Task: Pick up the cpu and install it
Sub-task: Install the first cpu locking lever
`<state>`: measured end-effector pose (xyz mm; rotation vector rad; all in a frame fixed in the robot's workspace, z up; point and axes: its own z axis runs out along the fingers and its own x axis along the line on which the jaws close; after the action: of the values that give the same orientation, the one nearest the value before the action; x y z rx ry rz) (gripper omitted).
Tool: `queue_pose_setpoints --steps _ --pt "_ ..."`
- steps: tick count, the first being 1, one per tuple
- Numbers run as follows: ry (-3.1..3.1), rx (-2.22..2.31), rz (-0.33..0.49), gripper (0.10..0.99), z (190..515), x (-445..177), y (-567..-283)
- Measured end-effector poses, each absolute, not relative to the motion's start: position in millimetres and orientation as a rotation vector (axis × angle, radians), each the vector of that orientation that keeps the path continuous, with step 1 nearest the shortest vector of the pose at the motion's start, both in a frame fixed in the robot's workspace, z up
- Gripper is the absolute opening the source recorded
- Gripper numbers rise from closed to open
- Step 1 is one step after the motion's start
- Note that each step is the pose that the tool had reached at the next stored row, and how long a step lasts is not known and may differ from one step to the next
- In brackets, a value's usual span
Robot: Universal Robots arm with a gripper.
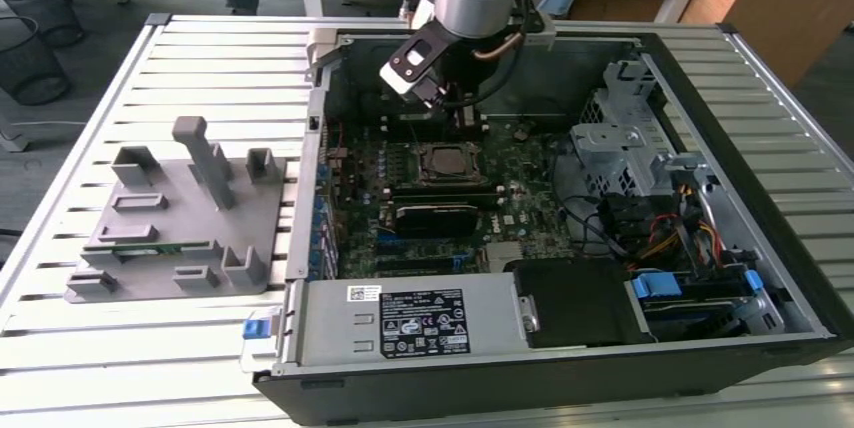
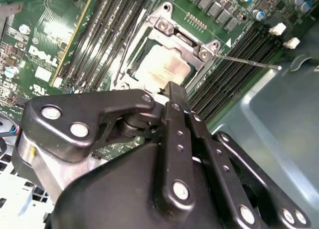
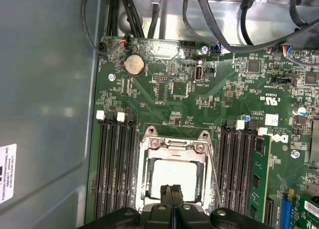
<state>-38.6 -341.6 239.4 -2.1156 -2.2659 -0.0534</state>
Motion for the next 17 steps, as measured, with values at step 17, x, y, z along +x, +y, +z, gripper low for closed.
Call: queue_pose_setpoints --steps 17 --pt "-2.266 -2.116 -0.054 0.106 256 -39 -341"
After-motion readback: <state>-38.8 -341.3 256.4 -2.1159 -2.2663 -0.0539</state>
